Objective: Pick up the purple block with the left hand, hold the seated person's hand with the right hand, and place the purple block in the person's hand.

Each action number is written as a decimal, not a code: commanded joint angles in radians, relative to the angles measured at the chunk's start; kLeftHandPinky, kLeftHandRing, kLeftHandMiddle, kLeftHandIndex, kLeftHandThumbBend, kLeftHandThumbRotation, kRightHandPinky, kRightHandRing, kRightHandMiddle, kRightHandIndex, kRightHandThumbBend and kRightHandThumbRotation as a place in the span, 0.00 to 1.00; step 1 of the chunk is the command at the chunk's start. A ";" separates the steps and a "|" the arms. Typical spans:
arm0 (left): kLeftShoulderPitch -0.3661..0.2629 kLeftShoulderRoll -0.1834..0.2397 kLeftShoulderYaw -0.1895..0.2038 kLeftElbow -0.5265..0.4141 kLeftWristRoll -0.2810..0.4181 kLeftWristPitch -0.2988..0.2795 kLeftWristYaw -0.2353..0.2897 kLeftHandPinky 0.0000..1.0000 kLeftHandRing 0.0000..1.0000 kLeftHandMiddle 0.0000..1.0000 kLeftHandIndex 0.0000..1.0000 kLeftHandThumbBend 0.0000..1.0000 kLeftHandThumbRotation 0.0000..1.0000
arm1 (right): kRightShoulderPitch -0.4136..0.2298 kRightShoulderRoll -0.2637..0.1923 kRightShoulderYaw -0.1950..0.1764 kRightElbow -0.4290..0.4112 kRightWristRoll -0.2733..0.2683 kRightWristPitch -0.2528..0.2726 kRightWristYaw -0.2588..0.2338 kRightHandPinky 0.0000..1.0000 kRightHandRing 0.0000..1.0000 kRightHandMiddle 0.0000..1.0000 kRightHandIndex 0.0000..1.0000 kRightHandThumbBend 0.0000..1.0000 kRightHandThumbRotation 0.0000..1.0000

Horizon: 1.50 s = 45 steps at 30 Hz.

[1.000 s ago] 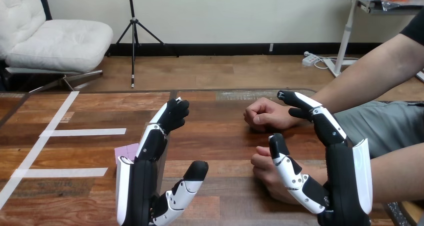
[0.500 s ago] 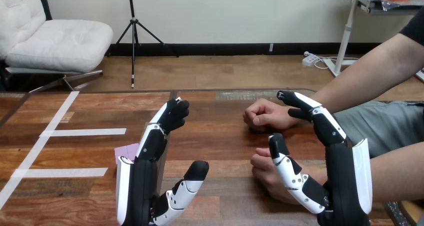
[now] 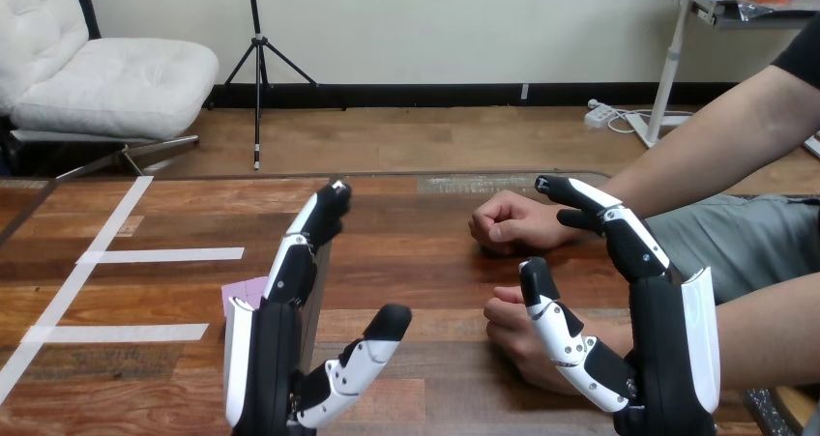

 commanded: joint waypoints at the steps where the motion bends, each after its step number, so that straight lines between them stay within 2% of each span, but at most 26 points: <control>1: -0.069 0.048 0.031 -0.077 -0.031 0.033 -0.021 0.90 0.92 0.91 0.89 0.75 0.54 | -0.045 0.010 -0.007 -0.034 0.008 -0.005 0.005 0.73 0.79 0.78 0.75 0.37 0.41; 6: -0.072 0.077 0.045 -0.102 -0.057 0.066 -0.051 0.90 0.93 0.92 0.88 0.77 0.47 | -0.043 0.010 -0.006 -0.034 0.012 -0.006 0.008 0.73 0.79 0.78 0.75 0.37 0.41; 9: -0.066 0.089 0.070 -0.135 -0.030 0.103 -0.046 0.90 0.93 0.92 0.88 0.77 0.46 | -0.041 0.009 -0.006 -0.032 0.014 -0.009 0.010 0.73 0.79 0.78 0.75 0.37 0.42; 16: -0.048 0.122 0.135 -0.235 0.089 0.217 0.007 0.90 0.93 0.93 0.89 0.79 0.48 | -0.039 0.010 -0.007 -0.029 0.010 -0.013 0.008 0.73 0.79 0.78 0.75 0.37 0.41; 22: -0.044 0.156 0.167 -0.295 0.199 0.318 0.070 0.90 0.93 0.94 0.91 0.80 0.52 | -0.037 0.015 -0.009 -0.032 -0.003 -0.006 0.002 0.72 0.79 0.78 0.75 0.37 0.41; 34: -0.055 0.213 0.167 -0.336 0.297 0.502 0.137 0.87 0.93 0.95 0.93 0.77 0.53 | -0.035 0.017 -0.007 -0.031 -0.003 -0.006 0.002 0.73 0.78 0.78 0.75 0.38 0.41; 40: -0.064 0.238 0.156 -0.336 0.331 0.591 0.149 0.85 0.93 0.96 0.94 0.77 0.53 | -0.034 0.018 -0.010 -0.034 -0.014 -0.003 -0.003 0.73 0.78 0.78 0.75 0.38 0.41; 45: -0.075 0.257 0.144 -0.322 0.334 0.635 0.150 0.84 0.92 0.96 0.94 0.77 0.52 | -0.033 0.018 -0.011 -0.033 -0.012 -0.005 -0.003 0.72 0.78 0.78 0.75 0.38 0.41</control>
